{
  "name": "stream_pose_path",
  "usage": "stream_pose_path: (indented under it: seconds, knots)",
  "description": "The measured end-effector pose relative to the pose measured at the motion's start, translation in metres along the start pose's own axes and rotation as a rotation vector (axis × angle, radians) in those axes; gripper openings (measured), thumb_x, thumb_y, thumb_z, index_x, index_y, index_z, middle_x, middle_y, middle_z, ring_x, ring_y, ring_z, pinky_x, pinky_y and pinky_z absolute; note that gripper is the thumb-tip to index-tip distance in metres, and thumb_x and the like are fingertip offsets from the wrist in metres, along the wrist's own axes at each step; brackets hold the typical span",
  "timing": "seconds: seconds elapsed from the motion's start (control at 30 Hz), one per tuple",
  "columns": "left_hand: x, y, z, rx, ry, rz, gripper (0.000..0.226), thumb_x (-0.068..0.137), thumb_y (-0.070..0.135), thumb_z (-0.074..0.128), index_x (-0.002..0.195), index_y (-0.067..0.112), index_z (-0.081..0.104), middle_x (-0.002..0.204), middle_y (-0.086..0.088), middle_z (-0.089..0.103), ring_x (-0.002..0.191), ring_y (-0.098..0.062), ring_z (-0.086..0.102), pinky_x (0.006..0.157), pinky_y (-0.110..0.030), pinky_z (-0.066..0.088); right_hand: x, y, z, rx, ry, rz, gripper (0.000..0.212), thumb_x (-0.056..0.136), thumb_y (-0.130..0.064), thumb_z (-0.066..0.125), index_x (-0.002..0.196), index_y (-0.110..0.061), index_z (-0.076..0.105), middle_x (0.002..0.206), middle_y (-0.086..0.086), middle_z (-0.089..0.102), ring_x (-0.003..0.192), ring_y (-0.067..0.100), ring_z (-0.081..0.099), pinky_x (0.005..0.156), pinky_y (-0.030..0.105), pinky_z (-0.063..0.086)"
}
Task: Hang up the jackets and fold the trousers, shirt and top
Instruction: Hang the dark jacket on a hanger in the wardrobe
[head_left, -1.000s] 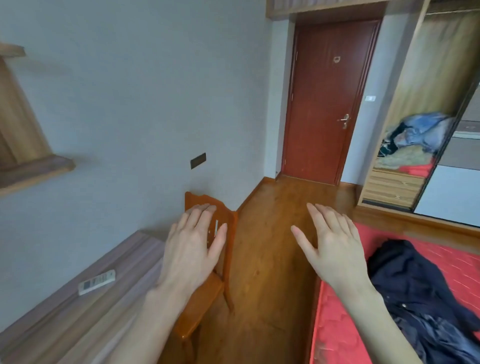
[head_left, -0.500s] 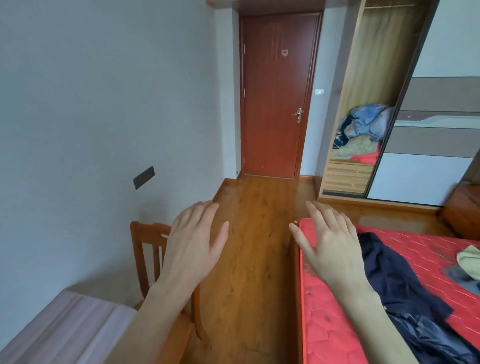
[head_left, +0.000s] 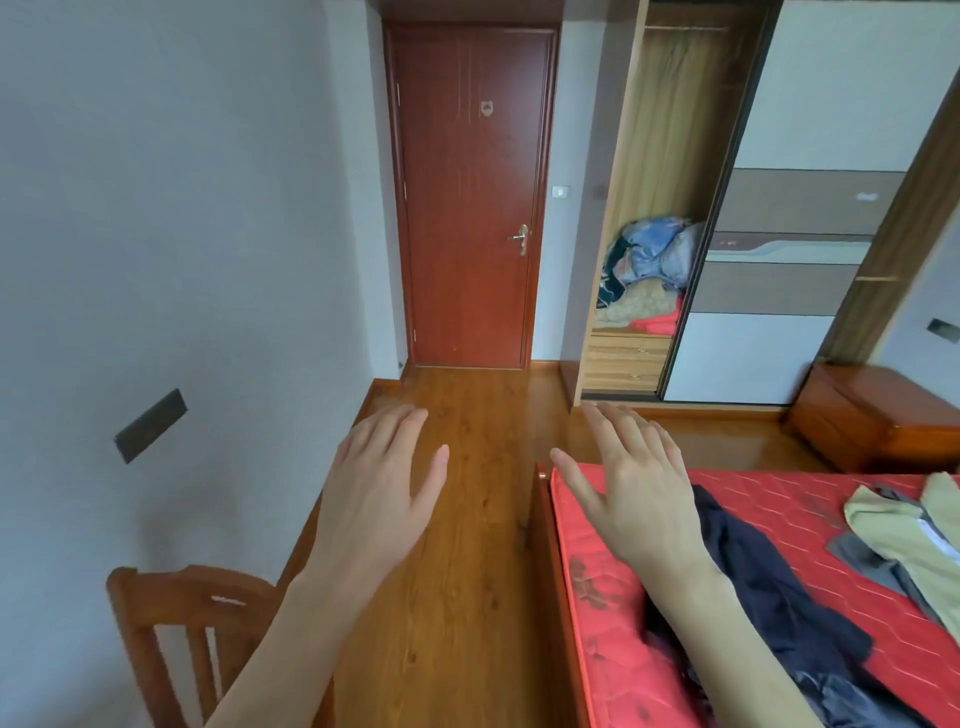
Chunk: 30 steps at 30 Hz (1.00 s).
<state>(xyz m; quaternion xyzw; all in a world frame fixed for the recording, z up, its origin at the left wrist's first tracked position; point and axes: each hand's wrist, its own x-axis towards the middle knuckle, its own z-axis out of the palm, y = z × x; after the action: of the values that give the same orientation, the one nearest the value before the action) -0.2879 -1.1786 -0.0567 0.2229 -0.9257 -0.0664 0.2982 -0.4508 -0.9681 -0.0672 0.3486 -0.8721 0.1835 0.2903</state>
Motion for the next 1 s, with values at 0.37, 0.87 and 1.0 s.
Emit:
stream_pose_path:
  seconds: [0.37, 0.87, 1.0]
  knots:
    - [0.172, -0.078, 0.072, -0.039, -0.008, 0.077, 0.063, 0.103, 0.056, 0.032, 0.144, 0.017, 0.06, 0.147, -0.003, 0.061, 0.138, -0.026, 0.055, 0.115, -0.045, 0.044, 0.136, -0.009, 0.107, -0.033, -0.023, 0.079, 0.067, 0.103, -0.065, 0.038, 0.145, -0.017, 0.057, 0.146, 0.004, 0.061, 0.138, 0.026, 0.055, 0.119, 0.048, 0.04]
    - [0.373, -0.092, 0.243, -0.081, -0.076, 0.192, 0.067, 0.103, 0.063, 0.025, 0.143, 0.021, 0.06, 0.146, 0.0, 0.062, 0.136, -0.024, 0.058, 0.112, -0.038, 0.037, 0.286, 0.068, 0.249, -0.042, -0.074, 0.202, 0.069, 0.103, -0.065, 0.035, 0.147, -0.017, 0.056, 0.147, 0.004, 0.06, 0.14, 0.026, 0.052, 0.119, 0.047, 0.039]
    - [0.448, -0.086, 0.289, -0.108, -0.093, 0.206, 0.067, 0.103, 0.063, 0.026, 0.143, 0.021, 0.06, 0.146, -0.001, 0.062, 0.137, -0.024, 0.057, 0.113, -0.042, 0.041, 0.344, 0.101, 0.294, -0.029, -0.08, 0.232, 0.068, 0.105, -0.065, 0.033, 0.148, -0.018, 0.056, 0.149, 0.002, 0.059, 0.142, 0.024, 0.05, 0.12, 0.047, 0.038]
